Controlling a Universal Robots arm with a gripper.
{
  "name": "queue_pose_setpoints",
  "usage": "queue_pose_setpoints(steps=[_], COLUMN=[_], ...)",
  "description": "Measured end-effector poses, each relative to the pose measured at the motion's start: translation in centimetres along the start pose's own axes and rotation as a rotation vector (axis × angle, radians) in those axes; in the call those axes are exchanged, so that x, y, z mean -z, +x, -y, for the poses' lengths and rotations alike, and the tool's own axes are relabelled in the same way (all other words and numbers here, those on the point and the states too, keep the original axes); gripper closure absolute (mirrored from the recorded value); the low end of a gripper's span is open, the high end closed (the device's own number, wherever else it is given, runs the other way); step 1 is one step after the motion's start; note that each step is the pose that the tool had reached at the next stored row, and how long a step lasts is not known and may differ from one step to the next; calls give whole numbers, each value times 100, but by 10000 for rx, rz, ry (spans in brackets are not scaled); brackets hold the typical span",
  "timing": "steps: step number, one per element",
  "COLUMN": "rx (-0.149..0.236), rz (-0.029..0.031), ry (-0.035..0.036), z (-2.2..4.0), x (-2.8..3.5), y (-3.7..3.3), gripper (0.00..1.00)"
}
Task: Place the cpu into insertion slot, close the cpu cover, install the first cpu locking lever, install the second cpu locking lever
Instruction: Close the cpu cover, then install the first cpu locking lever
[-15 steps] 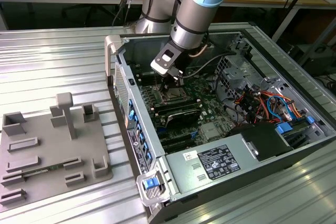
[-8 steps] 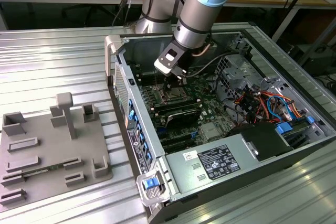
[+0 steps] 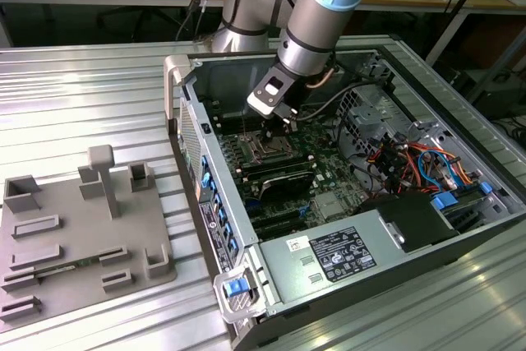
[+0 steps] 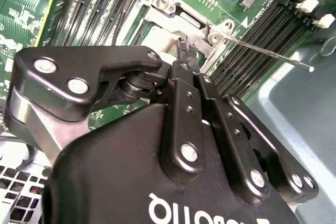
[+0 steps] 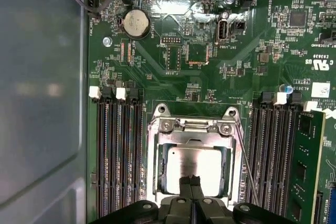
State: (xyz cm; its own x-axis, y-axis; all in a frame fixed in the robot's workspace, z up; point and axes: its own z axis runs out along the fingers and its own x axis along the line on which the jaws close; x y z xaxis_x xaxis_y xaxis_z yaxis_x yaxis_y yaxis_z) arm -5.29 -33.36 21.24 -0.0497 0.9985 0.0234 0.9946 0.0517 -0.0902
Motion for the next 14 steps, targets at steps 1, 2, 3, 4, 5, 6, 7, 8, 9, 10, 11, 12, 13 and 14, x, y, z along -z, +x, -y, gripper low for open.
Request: queue_pose_setpoints(steps=[1,2,3,4,5,6,7,8,9,10,11,12,13,14], rx=[6,16,40,64,80,87,88,88,87,87,87,87,88,87], rz=[0,4,12,25,35,39,40,40,43,43,43,44,43,44], ry=[-16,-59,-153,-356,-531,-654,-657,-659,-664,-669,-671,-673,-678,-680], z=[-1,-2,-2,-2,-2,4,4,4,4,5,5,5,5,5], x=[-1,-2,-4,-5,-5,-7,-7,-7,-6,-6,-6,-6,-6,-6], y=[0,0,0,0,0,0,0,0,0,-1,-1,-1,-1,-1], gripper=[89,89,89,89,89,89,89,89,89,89,89,89,89,89])
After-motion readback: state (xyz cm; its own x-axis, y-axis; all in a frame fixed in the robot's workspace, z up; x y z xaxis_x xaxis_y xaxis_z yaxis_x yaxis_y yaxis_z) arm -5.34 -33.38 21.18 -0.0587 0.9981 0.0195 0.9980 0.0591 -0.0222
